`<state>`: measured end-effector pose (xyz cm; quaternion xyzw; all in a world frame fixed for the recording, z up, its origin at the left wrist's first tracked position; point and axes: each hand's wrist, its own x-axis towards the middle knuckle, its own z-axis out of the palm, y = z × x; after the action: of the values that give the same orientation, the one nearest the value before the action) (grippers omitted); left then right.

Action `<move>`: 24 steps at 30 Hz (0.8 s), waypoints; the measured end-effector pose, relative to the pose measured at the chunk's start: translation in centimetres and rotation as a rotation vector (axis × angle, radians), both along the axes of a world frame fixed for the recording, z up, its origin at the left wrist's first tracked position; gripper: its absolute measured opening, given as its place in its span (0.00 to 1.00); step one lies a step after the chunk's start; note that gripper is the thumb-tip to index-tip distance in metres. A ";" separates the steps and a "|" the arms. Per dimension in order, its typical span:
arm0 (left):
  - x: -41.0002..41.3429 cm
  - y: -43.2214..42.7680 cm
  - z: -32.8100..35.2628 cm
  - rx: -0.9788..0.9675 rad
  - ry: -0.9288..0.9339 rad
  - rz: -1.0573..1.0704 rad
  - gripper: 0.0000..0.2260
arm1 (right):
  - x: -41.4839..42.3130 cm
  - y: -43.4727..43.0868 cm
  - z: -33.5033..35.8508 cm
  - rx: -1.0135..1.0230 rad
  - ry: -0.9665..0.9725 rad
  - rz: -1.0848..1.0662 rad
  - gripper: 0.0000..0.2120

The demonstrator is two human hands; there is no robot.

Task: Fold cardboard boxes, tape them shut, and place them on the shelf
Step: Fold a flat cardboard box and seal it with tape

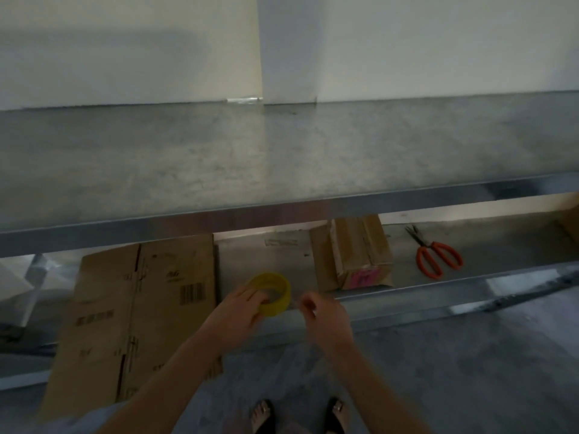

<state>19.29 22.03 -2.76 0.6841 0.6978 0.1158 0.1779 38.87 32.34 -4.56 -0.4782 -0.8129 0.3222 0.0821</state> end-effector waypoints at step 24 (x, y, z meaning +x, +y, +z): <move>12.5 9.3 12.4 0.096 -0.218 0.363 0.16 | 14.8 13.3 15.5 -0.070 0.083 0.173 0.06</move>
<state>31.83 31.30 9.60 0.5385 0.7799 0.2521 0.1959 53.65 45.67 10.93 -0.3952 -0.8352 0.3759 0.0707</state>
